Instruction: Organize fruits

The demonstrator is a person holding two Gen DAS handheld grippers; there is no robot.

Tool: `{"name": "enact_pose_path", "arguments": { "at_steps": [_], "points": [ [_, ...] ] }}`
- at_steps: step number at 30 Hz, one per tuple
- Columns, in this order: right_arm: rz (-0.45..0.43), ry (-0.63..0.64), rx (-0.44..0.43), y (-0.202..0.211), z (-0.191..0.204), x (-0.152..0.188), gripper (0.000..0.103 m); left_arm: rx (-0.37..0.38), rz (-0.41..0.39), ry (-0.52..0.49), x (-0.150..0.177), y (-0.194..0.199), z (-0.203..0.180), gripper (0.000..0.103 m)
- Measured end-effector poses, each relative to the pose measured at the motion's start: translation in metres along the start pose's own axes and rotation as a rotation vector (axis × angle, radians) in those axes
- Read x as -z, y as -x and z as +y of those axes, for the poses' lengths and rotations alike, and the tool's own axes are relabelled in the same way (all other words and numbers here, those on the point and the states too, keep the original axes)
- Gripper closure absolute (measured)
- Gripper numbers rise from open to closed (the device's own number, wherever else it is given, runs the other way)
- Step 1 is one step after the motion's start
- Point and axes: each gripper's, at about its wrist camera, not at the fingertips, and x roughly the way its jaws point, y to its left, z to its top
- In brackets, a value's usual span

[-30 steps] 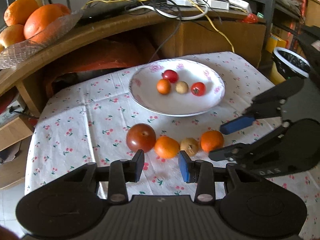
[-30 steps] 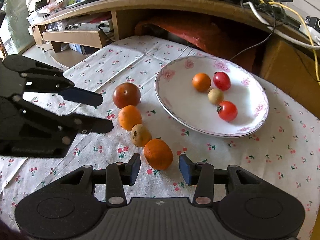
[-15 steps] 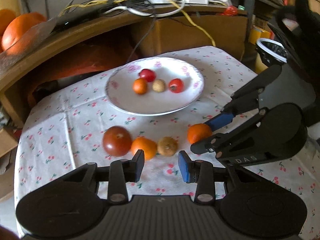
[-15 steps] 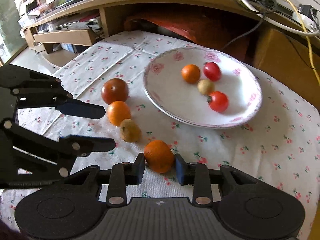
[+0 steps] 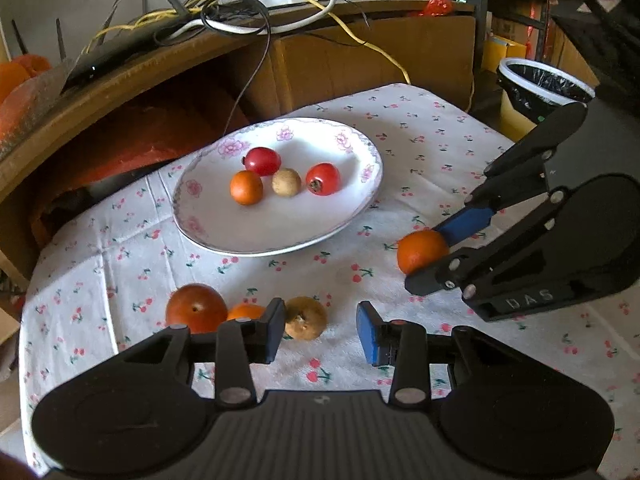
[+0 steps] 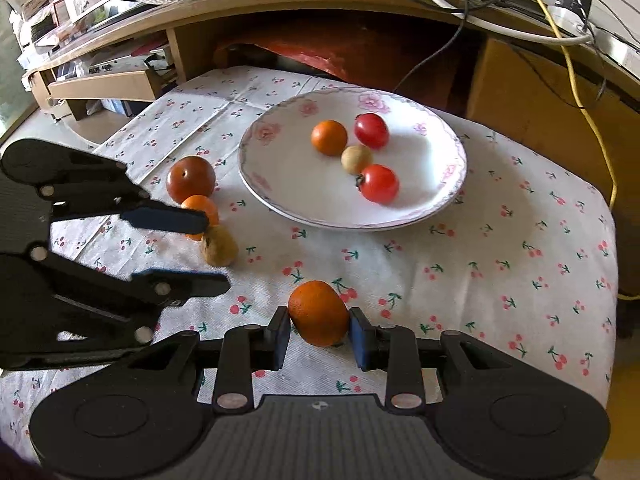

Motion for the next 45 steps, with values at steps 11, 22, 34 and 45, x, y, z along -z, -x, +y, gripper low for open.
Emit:
{"name": "enact_pose_path", "arguments": {
  "at_steps": [11,22,34,45],
  "points": [
    [0.011,-0.014,0.001,0.001,-0.002,0.000,0.076,0.076,0.024,0.042,0.001,0.006,0.001,0.057],
    [0.018,0.004,0.010,-0.001,-0.001,0.002,0.076,0.037,0.043,-0.003,0.005,-0.003,-0.012,0.057],
    [0.023,0.015,0.015,-0.004,-0.001,0.003,0.076,0.021,0.064,0.055,0.003,-0.013,-0.012,0.061],
    [0.025,0.020,0.024,-0.005,-0.001,0.002,0.076,-0.001,0.080,0.069,0.004,-0.011,-0.011,0.067]
  ]
}}
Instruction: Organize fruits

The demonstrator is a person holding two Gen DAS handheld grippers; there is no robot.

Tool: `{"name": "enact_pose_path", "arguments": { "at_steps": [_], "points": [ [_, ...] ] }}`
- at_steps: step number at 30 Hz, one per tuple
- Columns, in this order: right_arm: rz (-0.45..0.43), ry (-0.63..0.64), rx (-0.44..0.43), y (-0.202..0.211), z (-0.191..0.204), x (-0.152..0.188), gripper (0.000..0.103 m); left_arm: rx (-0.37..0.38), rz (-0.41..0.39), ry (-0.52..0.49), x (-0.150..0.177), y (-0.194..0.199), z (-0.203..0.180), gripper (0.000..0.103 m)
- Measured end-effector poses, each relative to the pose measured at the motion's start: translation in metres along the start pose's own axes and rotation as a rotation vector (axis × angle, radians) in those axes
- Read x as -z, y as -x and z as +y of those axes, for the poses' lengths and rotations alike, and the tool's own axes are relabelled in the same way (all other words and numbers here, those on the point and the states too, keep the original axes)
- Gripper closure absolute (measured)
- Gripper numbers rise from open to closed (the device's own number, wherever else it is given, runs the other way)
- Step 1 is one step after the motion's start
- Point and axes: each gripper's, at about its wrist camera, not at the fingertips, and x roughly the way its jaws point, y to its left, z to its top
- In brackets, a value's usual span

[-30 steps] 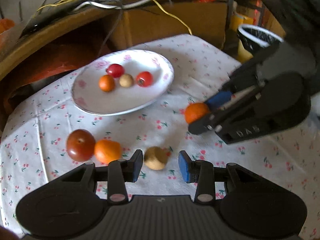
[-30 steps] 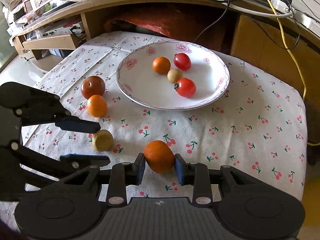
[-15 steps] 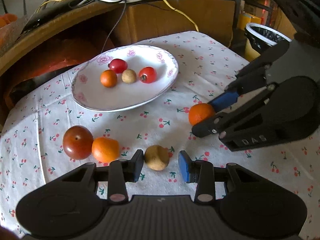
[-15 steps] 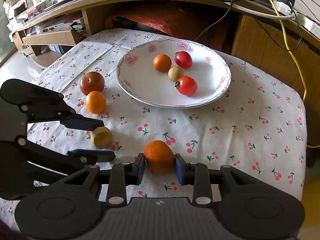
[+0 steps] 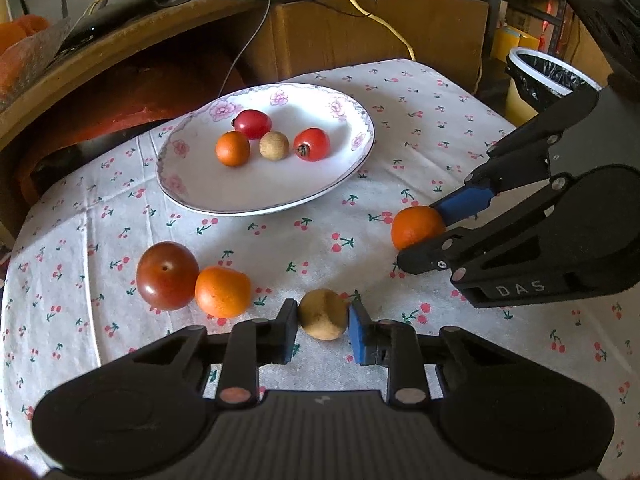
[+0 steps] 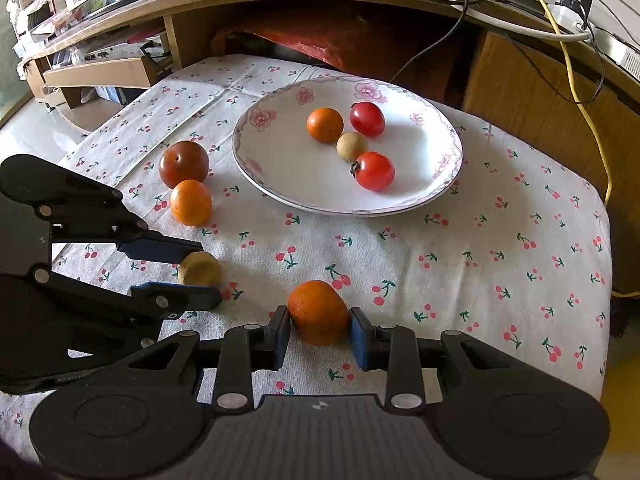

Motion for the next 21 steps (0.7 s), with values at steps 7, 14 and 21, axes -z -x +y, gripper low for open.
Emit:
{"name": "enact_pose_path", "arguments": {
  "at_steps": [7,14,21],
  "points": [
    [0.002,0.011,0.007,-0.0003,0.0013,-0.0004,0.076,-0.006,0.000,-0.004,-0.0001,0.0004,-0.0008,0.067],
    [0.003,0.020,0.013,-0.0005,0.0024,0.0001,0.076,-0.014,0.002,-0.011,-0.0004,0.0003,-0.0022,0.066],
    [0.004,0.025,0.019,-0.0006,0.0034,0.0007,0.076,-0.019,0.006,-0.007,-0.0001,0.0007,-0.0019,0.066]
  ]
}}
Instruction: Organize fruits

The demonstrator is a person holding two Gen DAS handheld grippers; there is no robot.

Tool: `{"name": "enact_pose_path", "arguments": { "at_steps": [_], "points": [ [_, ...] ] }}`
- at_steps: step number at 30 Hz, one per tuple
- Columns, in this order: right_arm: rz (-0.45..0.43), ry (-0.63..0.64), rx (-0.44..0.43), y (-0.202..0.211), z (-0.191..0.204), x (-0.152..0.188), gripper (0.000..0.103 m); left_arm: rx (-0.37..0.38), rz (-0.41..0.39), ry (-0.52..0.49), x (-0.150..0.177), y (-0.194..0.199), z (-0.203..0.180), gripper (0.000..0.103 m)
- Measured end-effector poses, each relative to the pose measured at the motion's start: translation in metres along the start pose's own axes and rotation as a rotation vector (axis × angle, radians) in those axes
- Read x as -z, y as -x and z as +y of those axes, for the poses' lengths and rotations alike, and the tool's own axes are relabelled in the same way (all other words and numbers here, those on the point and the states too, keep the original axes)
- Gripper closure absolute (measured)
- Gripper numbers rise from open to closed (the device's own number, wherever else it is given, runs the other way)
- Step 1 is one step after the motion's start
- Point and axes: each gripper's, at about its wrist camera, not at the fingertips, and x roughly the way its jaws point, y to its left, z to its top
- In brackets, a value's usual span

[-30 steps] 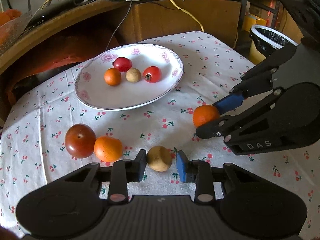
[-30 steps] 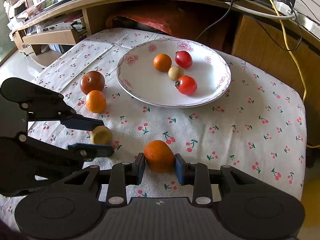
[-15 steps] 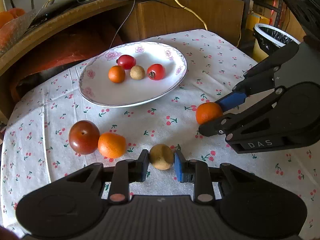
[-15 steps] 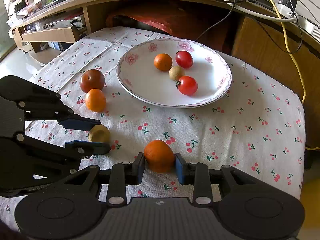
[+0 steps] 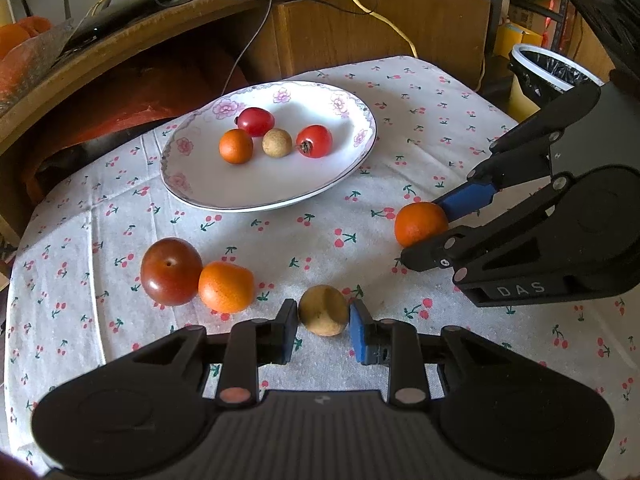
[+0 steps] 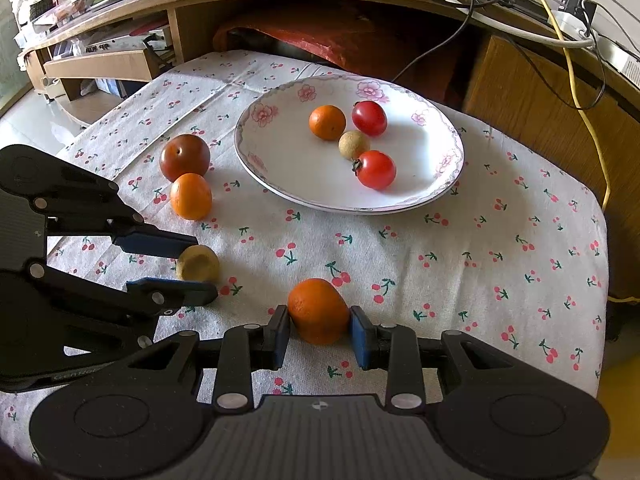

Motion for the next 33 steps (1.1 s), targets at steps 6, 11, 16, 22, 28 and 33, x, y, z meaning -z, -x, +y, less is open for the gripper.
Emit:
{"name": "enact_pose_path", "arguments": {
  "at_steps": [6,11,16,22,28,33],
  "points": [
    [0.000,0.002,0.007,0.0003,0.0015,0.0001,0.077,0.001,0.000,-0.003,0.0002,0.0004,0.0000,0.067],
    [0.000,0.007,0.012,0.0010,0.0025,0.0002,0.077,0.000,0.001,-0.006,0.0003,0.0009,-0.0002,0.067],
    [0.000,0.014,0.016,0.0013,0.0034,0.0000,0.077,-0.007,-0.002,-0.004,-0.0005,0.0019,0.0007,0.067],
    [-0.005,0.012,0.017,0.0024,0.0028,-0.0001,0.077,-0.016,-0.013,0.001,-0.0033,0.0042,0.0033,0.067],
    [-0.013,0.015,0.019,0.0046,0.0046,-0.0017,0.077,-0.021,-0.024,0.002,-0.0053,0.0047,0.0040,0.067],
    [-0.024,0.016,0.021,0.0072,0.0055,-0.0032,0.077,-0.027,-0.038,0.004,-0.0085,0.0068,0.0051,0.067]
  ]
}}
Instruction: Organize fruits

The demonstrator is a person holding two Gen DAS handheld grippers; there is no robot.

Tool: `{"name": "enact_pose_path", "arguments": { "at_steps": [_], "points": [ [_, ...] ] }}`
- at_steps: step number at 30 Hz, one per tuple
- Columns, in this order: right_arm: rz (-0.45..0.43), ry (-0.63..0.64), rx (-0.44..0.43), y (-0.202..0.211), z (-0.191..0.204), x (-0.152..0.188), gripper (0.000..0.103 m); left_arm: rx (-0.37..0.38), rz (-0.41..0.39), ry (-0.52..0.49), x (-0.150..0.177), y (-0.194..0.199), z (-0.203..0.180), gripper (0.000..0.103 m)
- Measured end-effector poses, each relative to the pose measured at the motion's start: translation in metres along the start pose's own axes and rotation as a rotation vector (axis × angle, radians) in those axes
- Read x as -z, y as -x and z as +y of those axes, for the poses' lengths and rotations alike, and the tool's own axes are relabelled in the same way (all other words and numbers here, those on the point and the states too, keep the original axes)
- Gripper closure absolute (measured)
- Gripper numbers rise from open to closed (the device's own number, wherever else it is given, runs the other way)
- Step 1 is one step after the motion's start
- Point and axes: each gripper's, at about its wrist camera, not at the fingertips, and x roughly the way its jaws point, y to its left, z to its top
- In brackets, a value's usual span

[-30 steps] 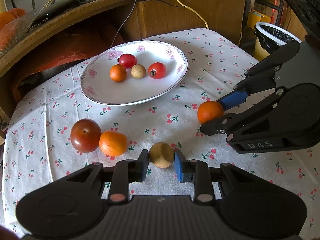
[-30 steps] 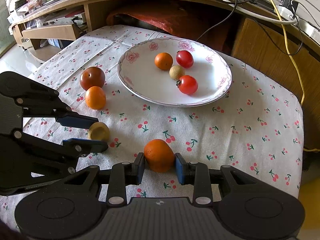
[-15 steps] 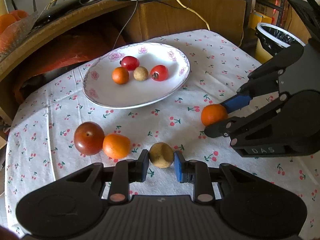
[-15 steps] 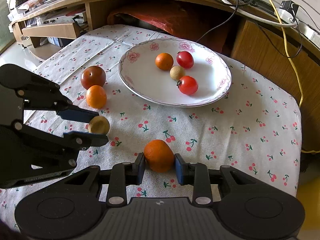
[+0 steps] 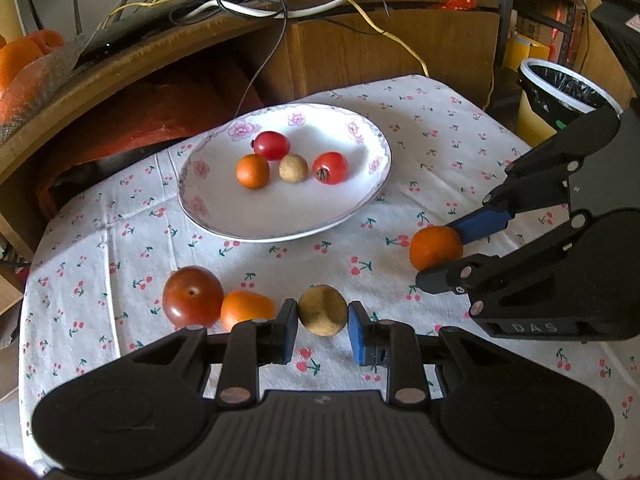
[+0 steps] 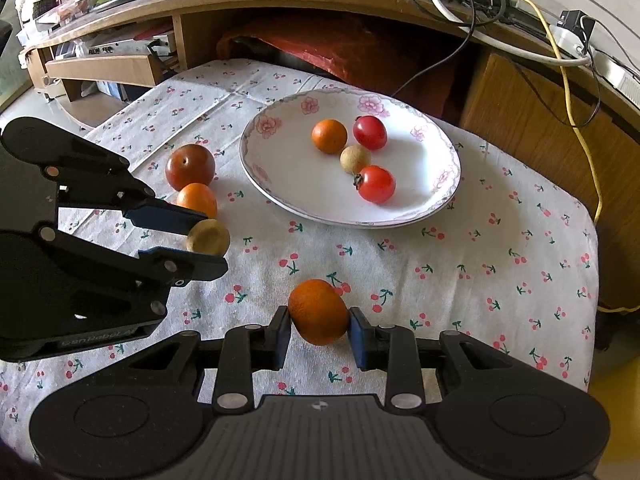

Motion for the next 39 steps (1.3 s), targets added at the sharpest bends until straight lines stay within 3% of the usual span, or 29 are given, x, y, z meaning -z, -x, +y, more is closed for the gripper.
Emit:
{"name": "enact_pose_path", "arguments": {
  "at_steps": [27,39],
  "points": [
    [-0.097,-0.020,0.032,0.012,-0.005,-0.024,0.077,-0.038,-0.072,0.012,-0.031,0.003,0.008,0.068],
    [-0.122,-0.056,0.078,0.001,-0.015,-0.040,0.077,-0.052,-0.083,0.069,-0.052,-0.014,0.021,0.068]
  ]
}}
